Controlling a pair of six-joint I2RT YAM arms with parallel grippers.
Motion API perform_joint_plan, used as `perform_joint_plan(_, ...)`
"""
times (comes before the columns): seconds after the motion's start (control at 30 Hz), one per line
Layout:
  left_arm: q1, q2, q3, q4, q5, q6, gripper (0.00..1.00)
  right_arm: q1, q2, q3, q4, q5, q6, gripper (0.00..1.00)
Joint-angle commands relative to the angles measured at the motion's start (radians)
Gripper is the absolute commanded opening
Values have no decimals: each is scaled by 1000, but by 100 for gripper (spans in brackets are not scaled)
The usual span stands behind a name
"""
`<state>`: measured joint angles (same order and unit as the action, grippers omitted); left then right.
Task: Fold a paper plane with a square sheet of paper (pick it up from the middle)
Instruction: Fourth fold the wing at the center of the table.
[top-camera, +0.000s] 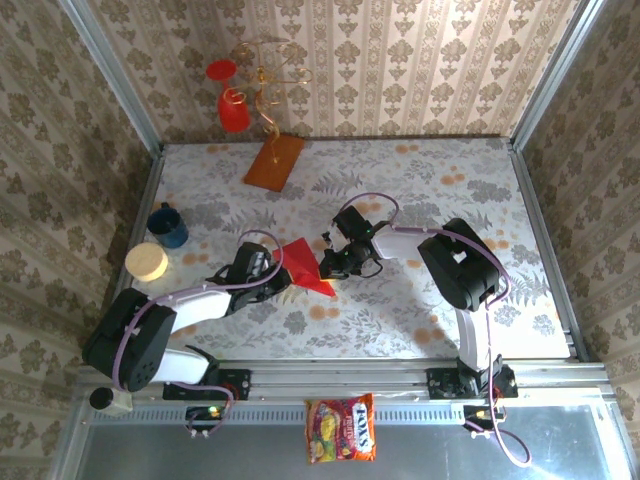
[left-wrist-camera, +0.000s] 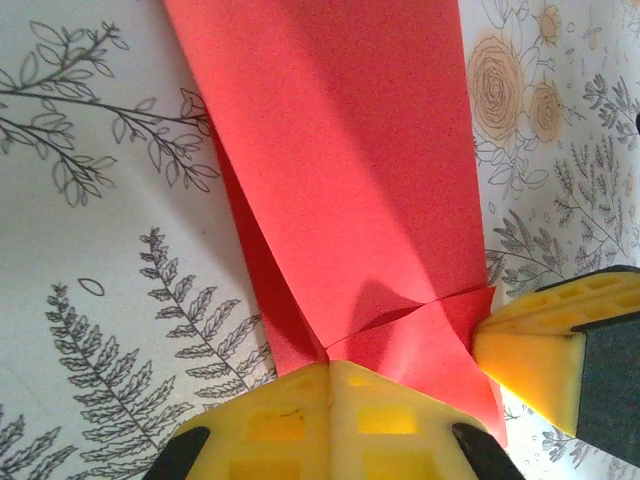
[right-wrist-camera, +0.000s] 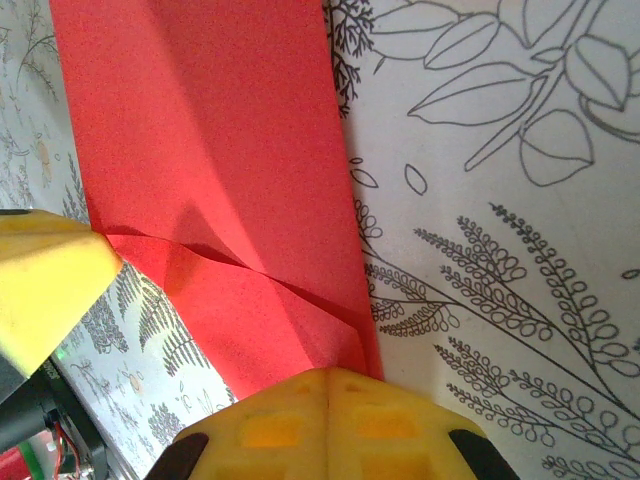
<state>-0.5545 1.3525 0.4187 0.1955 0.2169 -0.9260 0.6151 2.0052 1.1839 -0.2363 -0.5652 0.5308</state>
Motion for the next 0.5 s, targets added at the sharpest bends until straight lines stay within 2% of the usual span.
perform_joint_plan(0.0,5,-38,16,-5,3,-6,0,-9,-20,1,-70,20,-13,0)
perform_joint_plan(0.03,5,-50,20,-16,-1,-16,0,-9,-36,8,-78,19,-20,0)
perform_joint_plan(0.1,5,-66,27,-40,-6,-33,0,-10,-64,18,-92,20,-34,6)
perform_joint_plan(0.2,5,-82,44,-78,-8,-56,0,-9,-126,20,-108,20,-54,21)
perform_joint_plan(0.27,4,-88,57,-103,-11,-73,0,-8,-168,12,-115,33,-69,27)
perform_joint_plan(0.4,-1,-100,70,-141,-21,-124,0,19,-228,-13,-125,84,-96,34)
perform_joint_plan(0.47,-7,-112,76,-158,-33,-160,0,55,-249,-25,-136,158,-118,37)
